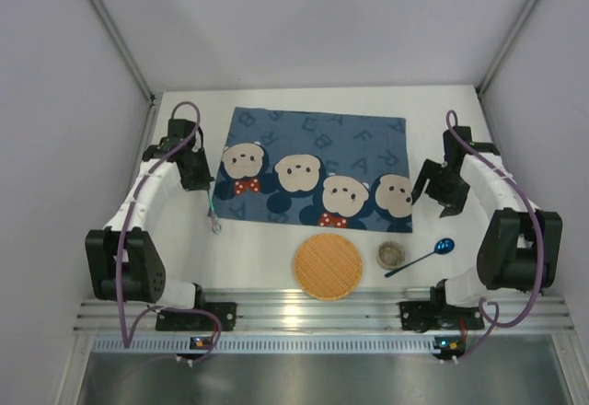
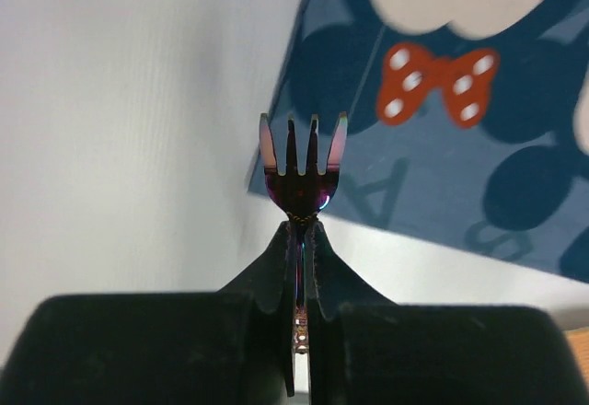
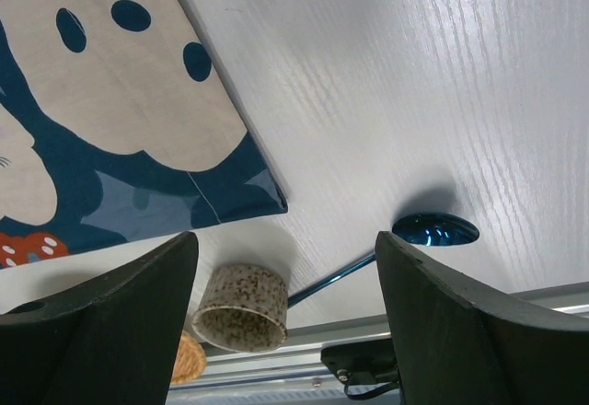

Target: Set the dinner table for one person

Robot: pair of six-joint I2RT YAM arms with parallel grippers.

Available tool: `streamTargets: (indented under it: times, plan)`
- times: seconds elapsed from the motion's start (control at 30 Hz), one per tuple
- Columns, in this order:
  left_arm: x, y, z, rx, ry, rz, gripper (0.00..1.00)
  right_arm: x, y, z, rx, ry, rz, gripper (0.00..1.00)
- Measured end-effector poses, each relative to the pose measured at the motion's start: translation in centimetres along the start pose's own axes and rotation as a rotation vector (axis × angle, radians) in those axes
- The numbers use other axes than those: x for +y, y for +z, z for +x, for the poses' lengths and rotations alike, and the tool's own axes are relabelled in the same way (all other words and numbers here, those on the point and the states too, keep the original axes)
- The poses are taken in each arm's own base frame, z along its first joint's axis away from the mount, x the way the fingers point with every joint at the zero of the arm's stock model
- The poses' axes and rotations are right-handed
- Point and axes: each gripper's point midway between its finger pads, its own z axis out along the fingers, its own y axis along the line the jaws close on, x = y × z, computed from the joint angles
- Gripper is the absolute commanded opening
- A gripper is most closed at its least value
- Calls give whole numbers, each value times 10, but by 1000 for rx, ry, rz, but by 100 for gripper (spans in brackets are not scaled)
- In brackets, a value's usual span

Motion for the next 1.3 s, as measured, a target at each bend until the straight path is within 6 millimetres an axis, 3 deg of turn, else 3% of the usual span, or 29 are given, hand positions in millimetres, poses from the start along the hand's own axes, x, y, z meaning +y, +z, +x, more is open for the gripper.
streamTargets:
  times: [0.1,0.2,0.33,0.47,0.53,0.63,0.93,1.13,1.3]
  plan:
    - [-20,-4,-29,-79,14,93,0,0,1,0,0,0,-1,78]
    - [-48,8,-63,-115,60,168,0,-2,5,4,12,0,3,78]
    - [-98,46,-113,-159,198,224,0,-3,6,7,22,0,6,78]
    - [-146,87,-136,-165,336,244,0,-3,5,7,22,0,9,77]
    - [-164,104,-135,-156,375,256,0,-4,5,8,19,-1,9,77]
    - [-171,121,-120,-110,404,253,0,-6,4,13,22,-1,10,78]
    - [-164,134,-110,-77,400,210,0,-9,3,19,25,1,12,78]
    - [-142,147,-72,3,381,126,0,-10,4,19,29,2,20,77]
    - [-135,144,-64,2,375,95,0,-12,8,19,40,2,35,77]
